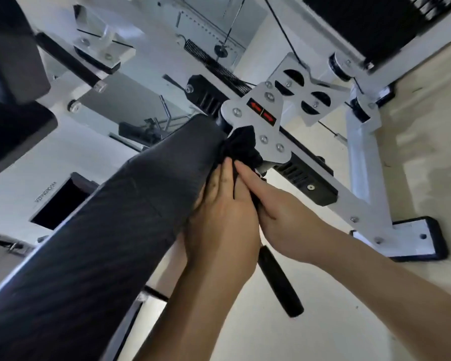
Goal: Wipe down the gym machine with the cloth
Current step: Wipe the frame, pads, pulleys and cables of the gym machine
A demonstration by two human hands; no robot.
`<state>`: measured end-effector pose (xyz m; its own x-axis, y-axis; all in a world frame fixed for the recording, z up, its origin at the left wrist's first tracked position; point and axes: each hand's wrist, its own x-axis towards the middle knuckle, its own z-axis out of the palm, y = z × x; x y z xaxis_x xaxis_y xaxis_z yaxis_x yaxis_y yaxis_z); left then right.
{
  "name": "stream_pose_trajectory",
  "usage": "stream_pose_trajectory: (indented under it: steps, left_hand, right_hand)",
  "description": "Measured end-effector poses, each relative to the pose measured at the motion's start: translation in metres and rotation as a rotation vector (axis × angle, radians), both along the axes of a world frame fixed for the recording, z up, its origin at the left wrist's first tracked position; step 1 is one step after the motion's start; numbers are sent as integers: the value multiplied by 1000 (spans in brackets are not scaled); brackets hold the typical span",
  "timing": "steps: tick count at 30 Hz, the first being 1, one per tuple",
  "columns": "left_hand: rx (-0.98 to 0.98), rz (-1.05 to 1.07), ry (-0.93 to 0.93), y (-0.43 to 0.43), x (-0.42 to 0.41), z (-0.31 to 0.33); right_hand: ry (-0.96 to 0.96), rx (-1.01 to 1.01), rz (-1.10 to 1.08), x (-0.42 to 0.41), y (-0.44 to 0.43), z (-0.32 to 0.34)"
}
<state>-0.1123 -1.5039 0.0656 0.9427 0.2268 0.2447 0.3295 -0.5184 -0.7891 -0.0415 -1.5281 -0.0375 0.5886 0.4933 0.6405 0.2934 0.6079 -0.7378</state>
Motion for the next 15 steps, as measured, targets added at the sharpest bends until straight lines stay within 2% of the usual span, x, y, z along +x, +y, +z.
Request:
stream_pose_trajectory:
  steps: [3,8,12,15]
  left_hand:
    - [20,40,2,-5,2,-4]
    - [57,80,167,10,51,-11]
    - [166,90,215,23,78,-19]
    - [149,64,204,22,98,-24]
  right_hand:
    - [29,18,31,-1,-2,2]
    - [364,-28,141,10,-5,-9]
    - [404,-113,106,-1,-12,-16]
    - [457,-161,88,1,-25,-19]
